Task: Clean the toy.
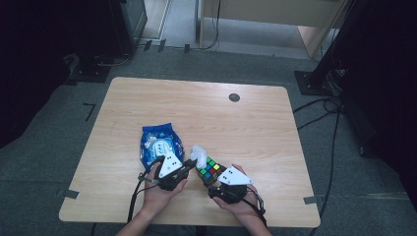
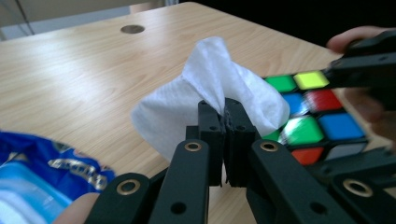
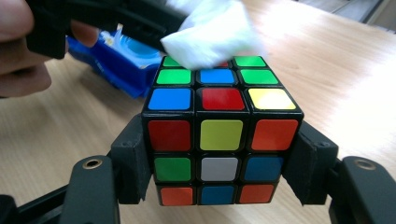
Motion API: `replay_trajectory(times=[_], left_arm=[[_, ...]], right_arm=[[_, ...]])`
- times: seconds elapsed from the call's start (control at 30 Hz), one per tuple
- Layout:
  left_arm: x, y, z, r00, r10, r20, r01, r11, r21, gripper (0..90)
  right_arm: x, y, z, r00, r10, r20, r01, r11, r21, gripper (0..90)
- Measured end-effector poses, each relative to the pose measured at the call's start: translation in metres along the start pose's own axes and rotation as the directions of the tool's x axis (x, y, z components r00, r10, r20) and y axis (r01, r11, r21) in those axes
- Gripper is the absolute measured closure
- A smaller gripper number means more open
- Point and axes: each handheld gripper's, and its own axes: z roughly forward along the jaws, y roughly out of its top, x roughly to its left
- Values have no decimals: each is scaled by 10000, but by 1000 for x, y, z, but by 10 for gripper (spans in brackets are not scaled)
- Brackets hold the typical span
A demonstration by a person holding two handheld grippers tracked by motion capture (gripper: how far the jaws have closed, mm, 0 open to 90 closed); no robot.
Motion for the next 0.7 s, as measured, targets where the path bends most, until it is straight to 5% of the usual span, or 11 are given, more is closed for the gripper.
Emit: replay_trajectory(times=[0.3,0.43,0.53,0.7], left_arm=[[4,-15,12,9982,-310,520,279,9979,592,801],[-3,-18,18,9902,103,1390,-238,9951,958,733],[-11,-17,20,9861,542,1574,-728,9907,1150,604],[-10,-14,15,9879,193,1537,-366,9932,1108,387]], right_arm=[[-18,0,-15,9973,485,557,-465,9983,-360,349],[-28,2,-25,9940,744,806,-693,9955,-644,349],[-31,2,-28,9923,869,887,-803,9939,-749,349],[-32,4,-29,9910,1004,889,-926,9918,-877,349]])
